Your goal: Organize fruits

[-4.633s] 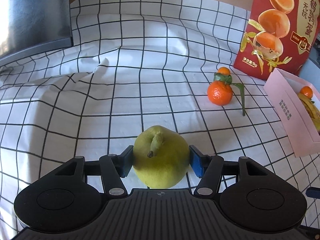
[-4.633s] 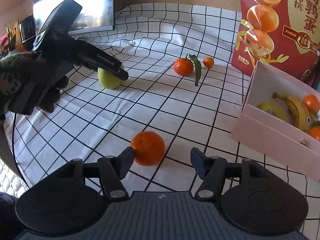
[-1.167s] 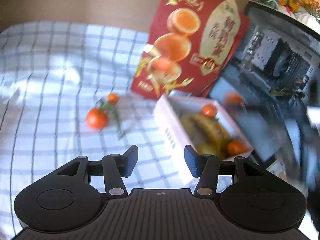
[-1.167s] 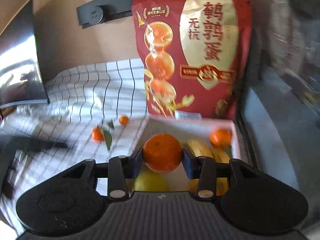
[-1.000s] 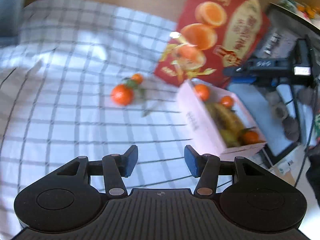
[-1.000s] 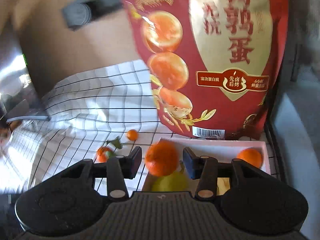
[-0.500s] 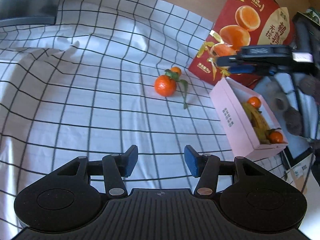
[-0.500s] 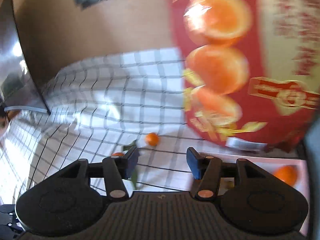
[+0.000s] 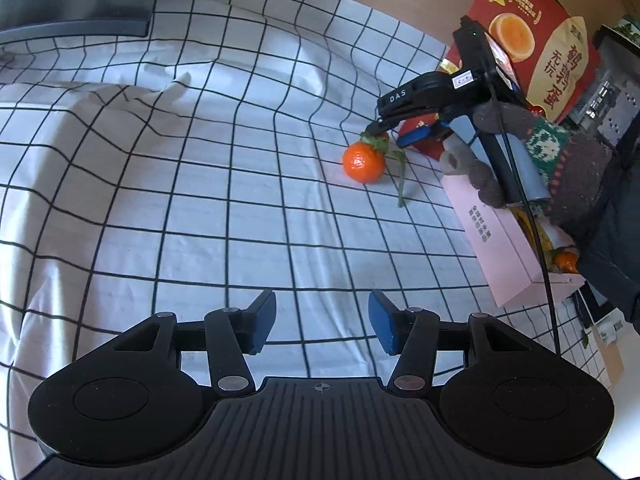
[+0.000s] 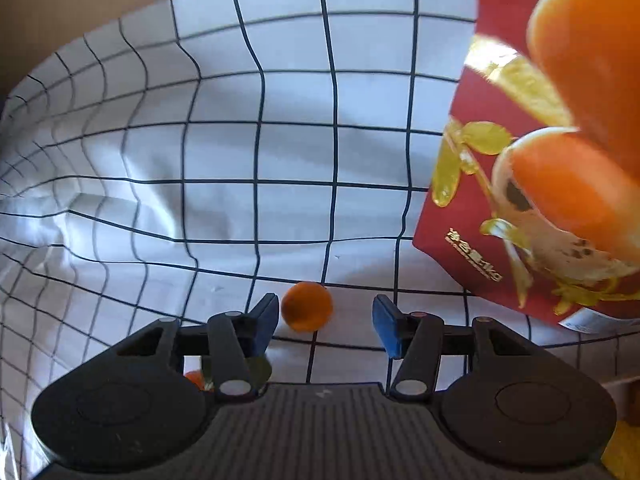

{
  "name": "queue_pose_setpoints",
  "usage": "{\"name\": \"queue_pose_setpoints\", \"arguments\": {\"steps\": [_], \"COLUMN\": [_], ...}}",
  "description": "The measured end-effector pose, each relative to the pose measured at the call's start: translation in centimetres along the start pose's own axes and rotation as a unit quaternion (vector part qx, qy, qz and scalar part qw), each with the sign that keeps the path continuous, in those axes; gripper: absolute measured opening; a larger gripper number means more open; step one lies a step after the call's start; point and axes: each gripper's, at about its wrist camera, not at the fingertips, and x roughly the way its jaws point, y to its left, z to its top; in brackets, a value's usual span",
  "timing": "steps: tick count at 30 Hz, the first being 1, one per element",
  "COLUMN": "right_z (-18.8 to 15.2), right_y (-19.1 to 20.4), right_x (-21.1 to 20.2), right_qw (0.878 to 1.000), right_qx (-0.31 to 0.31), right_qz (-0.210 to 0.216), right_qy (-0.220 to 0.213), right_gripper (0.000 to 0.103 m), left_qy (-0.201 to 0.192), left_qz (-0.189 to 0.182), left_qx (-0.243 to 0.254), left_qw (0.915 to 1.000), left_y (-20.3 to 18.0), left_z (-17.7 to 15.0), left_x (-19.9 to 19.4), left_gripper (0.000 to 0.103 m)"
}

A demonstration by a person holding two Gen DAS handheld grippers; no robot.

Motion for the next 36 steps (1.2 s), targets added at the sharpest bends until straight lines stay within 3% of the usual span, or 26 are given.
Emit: {"name": "queue_pose_setpoints", "arguments": {"steps": [3,7,10,17,20,23,26,30,36], "right_z": [-0.1,-0.7,-2.3,-11.9,-16.7,-21.5,-24.7,-27.4,-29.3], "right_y": [0.6,1.9,1.9,0.5,-0.4,-0.4,-0.8,-1.0,-0.8], "right_x": [0.5,-1.6,-6.1,-17.8,-20.1,-20.8,-20.3,-20.2,-21.0], "right_qw": [1.000,0.998,0.996,0.981,0.983,0.988,0.993,0.995,0.996], "right_qx": [-0.017,-0.061,-0.052,-0.091,-0.080,-0.071,-0.034,-0.014,-0.036], "right_qz": [0.007,0.001,0.053,0.116,0.106,0.067,0.067,0.049,0.026], "right_qy": [0.007,-0.020,-0.052,-0.125,-0.127,-0.119,-0.094,-0.081,-0.080], "right_gripper": [0.028,0.029,0.029,0.029,0.029,0.029,0.029,0.029,0.029], "left_qy": [0.003,0.000,-0.008,-0.031,-0.036,-0.030,-0.017,0.010,0.029], "left_qz": [0.000,-0.007,0.000,0.010,0.021,0.038,0.063,0.076,0.087], "left_qx": [0.003,0.030,0.065,0.156,0.181,0.190,0.209,0.223,0.218], "left_qw": [1.0000,0.9995,0.9979,0.9871,0.9826,0.9805,0.9758,0.9718,0.9717], "left_y": [-0.1,-1.1,-2.2,-5.4,-6.6,-7.6,-8.4,-9.0,-9.3], "left_z": [0.1,0.4,0.7,4.8,7.2,9.4,10.6,11.1,11.2], "left_x": [0.3,0.8,1.8,5.2,7.6,10.4,12.8,14.9,16.5], "left_gripper": [0.056,0.056,0.056,0.055,0.055,0.055,0.055,0.056,0.053]}}
